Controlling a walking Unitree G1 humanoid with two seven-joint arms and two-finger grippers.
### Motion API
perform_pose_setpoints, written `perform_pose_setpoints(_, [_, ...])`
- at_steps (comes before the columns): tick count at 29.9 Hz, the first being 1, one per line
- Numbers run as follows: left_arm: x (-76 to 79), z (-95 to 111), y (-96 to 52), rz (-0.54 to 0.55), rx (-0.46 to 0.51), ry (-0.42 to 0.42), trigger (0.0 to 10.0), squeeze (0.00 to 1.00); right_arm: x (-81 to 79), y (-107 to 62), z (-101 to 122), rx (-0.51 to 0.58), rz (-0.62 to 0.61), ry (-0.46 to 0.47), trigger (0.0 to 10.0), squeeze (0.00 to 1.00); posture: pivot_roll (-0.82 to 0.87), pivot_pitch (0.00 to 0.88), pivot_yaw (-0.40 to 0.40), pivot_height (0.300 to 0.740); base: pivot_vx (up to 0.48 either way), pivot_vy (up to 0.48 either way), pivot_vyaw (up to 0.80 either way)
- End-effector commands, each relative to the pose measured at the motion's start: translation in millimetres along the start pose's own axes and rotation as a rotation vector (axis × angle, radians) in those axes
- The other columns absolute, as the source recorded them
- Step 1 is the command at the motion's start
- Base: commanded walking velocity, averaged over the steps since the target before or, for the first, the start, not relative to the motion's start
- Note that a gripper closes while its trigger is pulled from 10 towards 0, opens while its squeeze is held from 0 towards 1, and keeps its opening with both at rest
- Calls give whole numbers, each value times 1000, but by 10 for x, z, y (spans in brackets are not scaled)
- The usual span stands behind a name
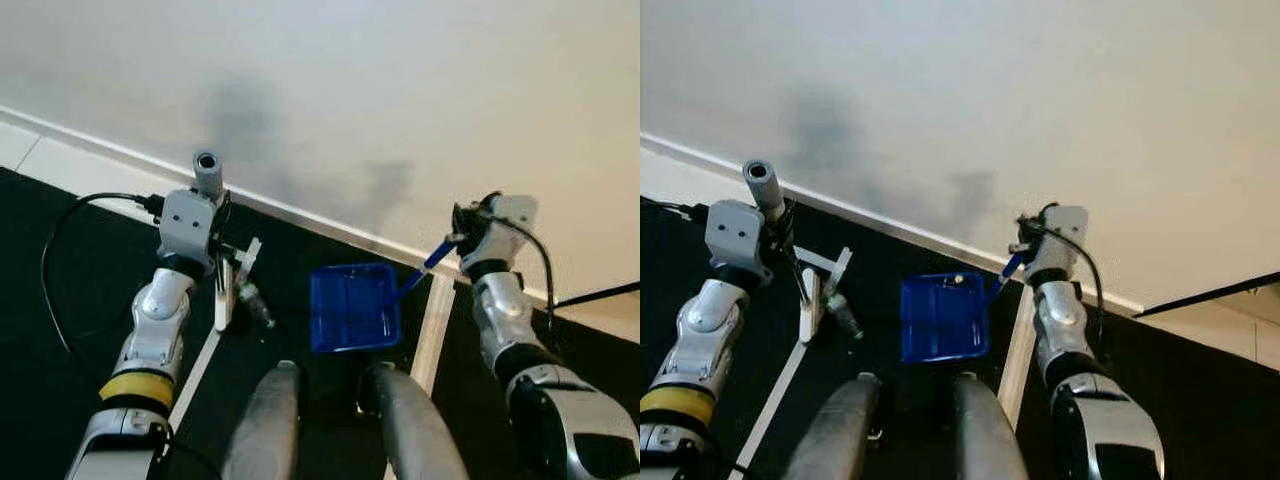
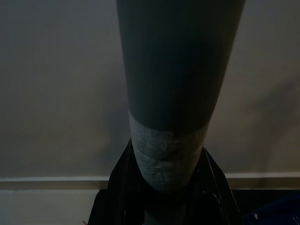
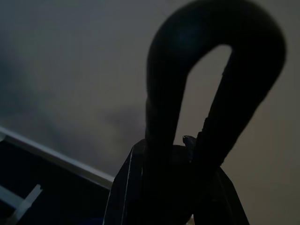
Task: Sweep floor
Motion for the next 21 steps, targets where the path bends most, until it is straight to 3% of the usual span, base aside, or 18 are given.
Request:
perform_pose_setpoints(1, [79, 13, -18, -26, 14, 7, 10000, 0, 19, -128, -149, -38, -1, -96, 10000, 0, 194, 342, -95, 740, 0, 0, 0])
perform_pose_setpoints(6, [108, 12, -7, -29, 16, 1, 10000, 0, -186, -225, -170, -3, 51, -118, 10000, 0, 187, 338, -98, 740, 0, 0, 0])
perform_pose_setpoints(11, [179, -4, 14, -21, 13, -29, 10000, 0, -282, -347, -275, -26, 80, -132, 10000, 0, 179, 330, -100, 740, 0, 0, 0])
perform_pose_setpoints(16, [246, -52, 53, -22, -11, -45, 10000, 0, -271, -393, -335, -51, 72, -135, 10000, 0, 171, 324, -101, 740, 0, 0, 0])
perform_pose_setpoints(19, [461, -68, 229, -55, -27, -113, 10000, 0, -221, -435, -400, -82, 38, -146, 10000, 0, 150, 312, -93, 740, 0, 0, 0])
perform_pose_setpoints(21, [461, -68, 229, -55, -27, -113, 10000, 0, -221, -435, -400, -82, 38, -146, 10000, 0, 150, 312, -93, 740, 0, 0, 0])
Point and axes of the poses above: a point about 5 cm out from each wrist's last joint towards the gripper, its own y axis pointing out of the wrist towards the gripper, its own z axis along the axis of the wrist's last joint, x = y × z, the point moved 3 cm from there along y, pointing out of the wrist towards the gripper, and after that the axes turned 6 degrees about -y, right-handed, at the moved point
